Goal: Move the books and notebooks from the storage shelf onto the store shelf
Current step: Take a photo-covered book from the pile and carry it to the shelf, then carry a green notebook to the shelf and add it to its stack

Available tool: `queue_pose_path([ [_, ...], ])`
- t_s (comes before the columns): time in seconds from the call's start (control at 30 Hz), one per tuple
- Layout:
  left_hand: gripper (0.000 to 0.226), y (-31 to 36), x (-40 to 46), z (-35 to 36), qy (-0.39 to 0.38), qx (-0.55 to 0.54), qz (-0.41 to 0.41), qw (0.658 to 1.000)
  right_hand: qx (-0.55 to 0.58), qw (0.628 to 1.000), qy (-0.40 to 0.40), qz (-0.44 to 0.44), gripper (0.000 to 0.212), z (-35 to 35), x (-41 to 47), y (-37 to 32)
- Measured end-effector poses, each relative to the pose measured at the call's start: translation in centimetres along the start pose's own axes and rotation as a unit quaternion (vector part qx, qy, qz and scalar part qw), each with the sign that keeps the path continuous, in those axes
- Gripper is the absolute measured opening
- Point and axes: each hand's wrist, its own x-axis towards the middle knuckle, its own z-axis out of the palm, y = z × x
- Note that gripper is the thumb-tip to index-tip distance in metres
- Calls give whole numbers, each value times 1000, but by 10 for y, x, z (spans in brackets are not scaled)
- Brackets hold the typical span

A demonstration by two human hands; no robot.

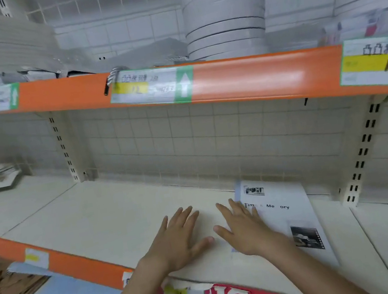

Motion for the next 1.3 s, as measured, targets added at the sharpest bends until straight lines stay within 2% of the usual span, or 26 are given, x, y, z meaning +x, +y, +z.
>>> queue_pose_path([
  [0.2, 140, -92, -51, -22, 26, 26, -108, 994, -8, 996, -21, -87, 66, 9, 36, -90],
  [0.33, 144, -159, -96, -37, 47, 48, -179, 982, -12, 987, -39, -157, 68, 19, 59, -167],
  [0.6, 143, -283, -207, -63, 81, 66, -307, 946, 4, 960, -68, -272, 67, 58, 89, -331],
  [0.83, 136, -360, -292, -76, 83, 79, -368, 923, 1, 937, -74, -340, 68, 81, 101, -448],
  [1.0, 120, -390, -328, -82, 74, 82, -404, 908, 27, 928, -95, -359, 68, 90, 100, -504],
  [1.1, 123, -403, -339, -77, 76, 76, -414, 904, 25, 924, -105, -368, 69, 94, 104, -526],
  [1.3, 110, -439, -348, -74, 73, 42, -433, 898, 19, 919, -106, -380, 70, 100, 128, -572],
])
